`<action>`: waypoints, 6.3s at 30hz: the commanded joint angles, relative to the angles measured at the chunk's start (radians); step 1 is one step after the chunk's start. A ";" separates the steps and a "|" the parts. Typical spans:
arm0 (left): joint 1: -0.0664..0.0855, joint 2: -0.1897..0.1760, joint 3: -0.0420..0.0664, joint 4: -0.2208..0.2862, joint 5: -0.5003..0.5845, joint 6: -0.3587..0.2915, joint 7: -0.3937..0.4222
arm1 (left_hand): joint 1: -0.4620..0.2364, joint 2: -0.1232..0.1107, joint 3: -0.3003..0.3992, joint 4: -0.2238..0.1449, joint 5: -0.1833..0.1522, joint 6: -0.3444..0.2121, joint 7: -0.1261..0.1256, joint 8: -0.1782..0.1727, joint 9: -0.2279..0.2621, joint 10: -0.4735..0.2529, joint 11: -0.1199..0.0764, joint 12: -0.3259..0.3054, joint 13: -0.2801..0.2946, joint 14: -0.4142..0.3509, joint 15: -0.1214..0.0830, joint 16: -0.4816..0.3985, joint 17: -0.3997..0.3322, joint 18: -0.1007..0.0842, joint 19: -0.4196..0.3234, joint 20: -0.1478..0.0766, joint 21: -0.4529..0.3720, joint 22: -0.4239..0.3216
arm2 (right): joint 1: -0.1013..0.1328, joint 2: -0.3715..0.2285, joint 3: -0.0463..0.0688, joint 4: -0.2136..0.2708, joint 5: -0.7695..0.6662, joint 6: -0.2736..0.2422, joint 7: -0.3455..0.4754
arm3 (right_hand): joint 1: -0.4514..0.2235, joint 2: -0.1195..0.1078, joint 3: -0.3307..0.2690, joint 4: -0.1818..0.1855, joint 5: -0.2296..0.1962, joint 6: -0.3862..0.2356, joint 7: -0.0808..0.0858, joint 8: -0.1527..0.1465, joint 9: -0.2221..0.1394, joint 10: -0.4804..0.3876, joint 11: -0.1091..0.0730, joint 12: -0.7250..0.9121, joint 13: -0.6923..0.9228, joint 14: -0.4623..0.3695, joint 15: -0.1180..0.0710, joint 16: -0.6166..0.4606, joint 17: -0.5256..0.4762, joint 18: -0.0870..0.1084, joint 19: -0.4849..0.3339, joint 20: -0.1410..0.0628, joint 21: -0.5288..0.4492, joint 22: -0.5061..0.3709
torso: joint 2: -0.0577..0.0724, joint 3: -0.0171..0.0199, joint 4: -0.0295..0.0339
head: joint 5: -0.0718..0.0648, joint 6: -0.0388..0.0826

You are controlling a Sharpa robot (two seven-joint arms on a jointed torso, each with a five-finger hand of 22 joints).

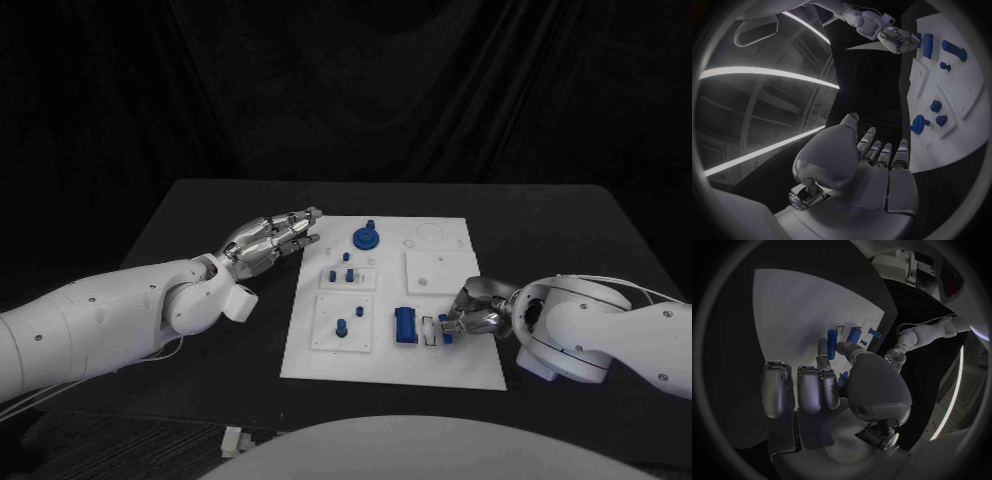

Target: Assemble the parts on the task board

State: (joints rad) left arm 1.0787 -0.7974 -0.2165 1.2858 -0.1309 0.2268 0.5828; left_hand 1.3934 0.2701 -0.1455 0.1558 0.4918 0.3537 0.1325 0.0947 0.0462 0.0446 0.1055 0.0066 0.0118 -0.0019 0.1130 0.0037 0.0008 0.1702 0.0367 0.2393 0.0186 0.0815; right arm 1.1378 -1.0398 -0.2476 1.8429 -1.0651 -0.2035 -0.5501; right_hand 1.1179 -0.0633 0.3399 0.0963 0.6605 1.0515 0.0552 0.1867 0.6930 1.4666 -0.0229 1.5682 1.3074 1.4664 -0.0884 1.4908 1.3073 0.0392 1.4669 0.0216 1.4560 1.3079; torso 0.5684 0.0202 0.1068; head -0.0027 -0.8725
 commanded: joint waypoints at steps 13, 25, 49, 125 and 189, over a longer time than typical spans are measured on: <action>-0.001 0.002 0.001 0.001 0.006 0.016 0.008 | 0.002 0.008 0.001 -0.005 0.005 -0.005 0.000 0.000 -0.001 -0.001 0.005 0.005 0.001 0.002 0.008 -0.004 -0.001 0.011 0.003 0.002 0.004 -0.001 | -0.004 0.031 0.000 -0.025 0.000 -0.034 0.025 | -0.023 0.013 0.130 -0.129 -0.070 -0.020 0.001 0.007 0.007 0.104 0.002 0.003 0.263 0.062 0.005 -0.009 0.023 -0.006 0.044 0.006 -0.014 0.219 | 0.001 0.0007 0.0008 | 0.002 0.000; -0.001 0.002 0.001 0.002 0.006 0.016 0.006 | 0.002 0.008 0.001 -0.005 0.005 -0.005 0.000 0.000 -0.001 -0.001 0.005 0.005 0.001 0.002 0.008 -0.004 -0.001 0.011 0.003 0.002 0.004 -0.001 | -0.014 0.045 0.000 -0.032 -0.004 0.008 0.006 | -0.046 0.015 0.112 -0.113 -0.108 -0.022 0.000 0.009 0.007 0.104 0.002 0.003 0.263 0.060 0.004 -0.013 0.014 -0.004 0.041 0.006 -0.022 0.216 | 0.000 0.0003 -0.0001 | 0.008 0.000; -0.001 0.006 0.001 -0.004 0.006 0.020 0.002 | 0.002 0.009 0.003 -0.007 0.005 -0.005 0.001 0.000 -0.001 -0.002 0.006 0.005 0.001 0.002 0.009 -0.004 -0.001 0.011 0.003 0.003 0.003 -0.002 | -0.016 0.053 0.000 -0.035 -0.004 0.025 -0.006 | -0.132 0.039 -0.012 -0.005 -0.291 -0.012 -0.003 0.004 -0.012 0.104 0.000 0.003 0.263 0.062 0.003 -0.011 0.020 -0.002 0.039 0.004 -0.031 0.214 | 0.000 0.0006 0.0004 | 0.009 0.000; -0.013 0.000 0.001 -0.003 0.006 0.029 -0.015 | 0.002 0.010 0.010 -0.015 0.009 -0.001 0.002 0.002 0.000 -0.001 0.007 0.005 0.001 0.002 0.017 -0.004 -0.001 0.011 0.005 0.006 0.004 -0.001 | -0.082 -0.003 -0.001 -0.024 -0.216 -0.020 0.085 | 0.055 0.071 -0.264 0.074 -0.609 -0.184 -0.058 0.500 0.480 0.104 -0.046 0.003 0.263 0.060 -0.034 -0.018 0.008 0.004 0.030 -0.029 -0.062 0.207 | 0.001 0.0005 0.0000 | 0.010 0.000; -0.052 0.028 0.001 -0.017 -0.212 -0.238 0.199 | -0.096 -0.028 -0.166 0.137 -0.302 -0.354 -0.379 -0.095 -0.046 -0.045 -0.184 -0.007 -0.012 0.002 -0.098 -0.004 -0.001 -0.043 -0.037 -0.167 -0.019 -0.081 | -0.160 0.007 -0.001 -0.255 0.378 -0.247 1.144 | -0.047 0.183 -0.592 0.195 -0.570 -1.024 -0.285 -0.181 -0.687 -1.466 0.025 -1.499 -1.292 -1.466 0.092 -1.491 -1.307 0.136 -1.467 0.171 -1.456 -1.308 | -0.147 0.0319 -0.0644 | 0.004 0.000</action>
State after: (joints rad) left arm 1.0285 -0.7719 -0.2167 1.2698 -0.3342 0.0098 0.6726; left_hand 1.3063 0.2424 -0.3046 0.2924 0.1940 0.0001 -0.2497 0.0036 0.0009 -0.0001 -0.0858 0.0066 0.0009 0.0005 0.0110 0.0037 0.0013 0.1231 -0.0025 0.0680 0.0032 0.0010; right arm 0.9816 -1.0339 -0.2491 1.5913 -0.7147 -0.4647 0.5422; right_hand 1.0711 0.1136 -0.2459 0.2927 0.0852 0.0300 -0.2271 0.0123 0.0073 0.0000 0.0068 0.0713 0.0161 0.0009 0.0082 0.0036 0.0009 0.1568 0.0000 0.1981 0.0056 0.0012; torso 0.4256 0.0514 0.0475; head 0.0027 -0.8725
